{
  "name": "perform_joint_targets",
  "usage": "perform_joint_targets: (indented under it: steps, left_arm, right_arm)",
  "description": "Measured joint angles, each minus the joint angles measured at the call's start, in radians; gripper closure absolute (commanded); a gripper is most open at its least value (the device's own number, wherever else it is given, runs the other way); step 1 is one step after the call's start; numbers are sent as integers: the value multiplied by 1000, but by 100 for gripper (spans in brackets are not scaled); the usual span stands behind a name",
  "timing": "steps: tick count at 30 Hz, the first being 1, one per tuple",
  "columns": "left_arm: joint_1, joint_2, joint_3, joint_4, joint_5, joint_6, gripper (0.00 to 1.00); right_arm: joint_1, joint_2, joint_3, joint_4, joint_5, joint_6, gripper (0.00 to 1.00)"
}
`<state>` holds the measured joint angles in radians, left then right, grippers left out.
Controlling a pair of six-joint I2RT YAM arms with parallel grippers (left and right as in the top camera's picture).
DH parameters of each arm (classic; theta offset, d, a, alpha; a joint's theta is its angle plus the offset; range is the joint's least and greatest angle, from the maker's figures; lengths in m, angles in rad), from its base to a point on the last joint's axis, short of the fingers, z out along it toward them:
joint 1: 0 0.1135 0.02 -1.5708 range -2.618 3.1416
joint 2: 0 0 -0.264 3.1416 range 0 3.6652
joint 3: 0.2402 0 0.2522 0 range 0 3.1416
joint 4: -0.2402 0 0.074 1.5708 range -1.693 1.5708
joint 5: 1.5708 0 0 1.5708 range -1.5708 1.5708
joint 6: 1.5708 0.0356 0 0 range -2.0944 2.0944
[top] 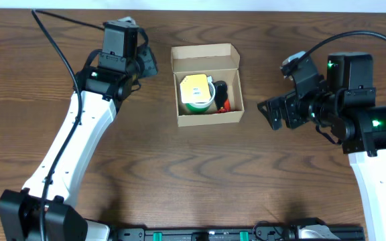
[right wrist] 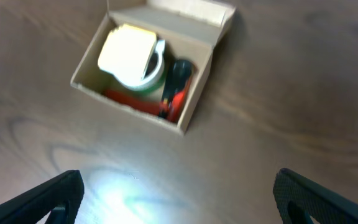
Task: Pack container
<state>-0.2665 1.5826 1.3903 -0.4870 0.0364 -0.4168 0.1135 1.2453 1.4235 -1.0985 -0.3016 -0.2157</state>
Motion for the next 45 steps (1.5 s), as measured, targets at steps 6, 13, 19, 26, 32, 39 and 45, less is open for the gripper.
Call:
perform_joint_targets:
  steps: [6, 13, 19, 26, 32, 39, 45]
  left_arm:
    - [8, 84, 0, 120, 66, 55, 95]
    - [92, 255, 3, 214, 224, 47, 95]
    - [160, 455, 142, 176, 381, 22, 95]
    - [156, 694, 421, 20, 502, 16, 95]
    - [155, 785, 512, 14, 570, -8, 95]
    - [154, 812, 520, 23, 626, -51, 95]
    - [154, 822, 520, 25, 679, -58, 95]
  right_arm:
    - [0, 43, 0, 139, 18, 53, 99]
    - [-9, 275, 0, 323, 76, 186, 99]
    - [-31, 529, -2, 523, 57, 285, 99]
    - [-85, 784, -5, 766, -128, 438, 99]
    - [-102, 903, -7, 929, -261, 552, 99]
    - [-88, 954, -7, 1040, -353, 661, 99]
    - [-64, 962, -7, 1087, -385, 703, 99]
